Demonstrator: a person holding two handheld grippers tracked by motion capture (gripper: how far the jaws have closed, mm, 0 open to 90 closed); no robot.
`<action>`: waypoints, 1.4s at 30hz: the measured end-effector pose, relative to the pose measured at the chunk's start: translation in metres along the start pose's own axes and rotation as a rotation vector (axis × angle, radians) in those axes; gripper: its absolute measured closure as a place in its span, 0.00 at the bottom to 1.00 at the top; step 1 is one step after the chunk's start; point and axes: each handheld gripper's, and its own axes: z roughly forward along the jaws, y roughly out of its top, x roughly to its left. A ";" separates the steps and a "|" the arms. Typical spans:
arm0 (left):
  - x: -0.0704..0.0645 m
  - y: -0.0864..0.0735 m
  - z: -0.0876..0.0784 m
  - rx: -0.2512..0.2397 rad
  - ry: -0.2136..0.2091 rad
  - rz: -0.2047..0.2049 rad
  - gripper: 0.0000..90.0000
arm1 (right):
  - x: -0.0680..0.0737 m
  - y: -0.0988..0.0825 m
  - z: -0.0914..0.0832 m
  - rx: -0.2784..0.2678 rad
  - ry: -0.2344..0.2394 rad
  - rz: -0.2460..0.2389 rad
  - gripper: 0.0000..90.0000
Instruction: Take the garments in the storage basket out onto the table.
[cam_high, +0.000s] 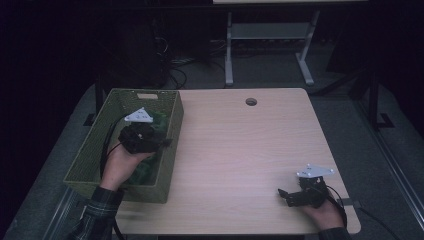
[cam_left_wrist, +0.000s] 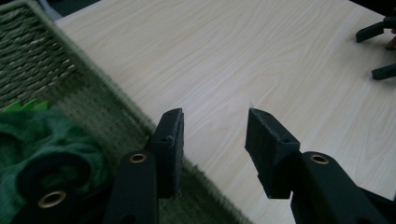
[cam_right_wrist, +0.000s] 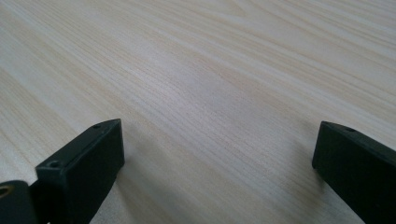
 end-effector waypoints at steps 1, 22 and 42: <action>0.002 -0.001 -0.001 0.004 0.006 -0.003 0.63 | 0.000 0.000 0.000 0.000 0.000 0.000 0.02; 0.046 -0.043 -0.020 0.059 0.128 -0.063 0.63 | 0.000 0.000 0.000 0.001 -0.001 0.001 0.02; 0.078 -0.070 0.006 0.148 0.142 -0.117 0.60 | 0.000 0.000 0.000 0.002 -0.004 0.004 0.02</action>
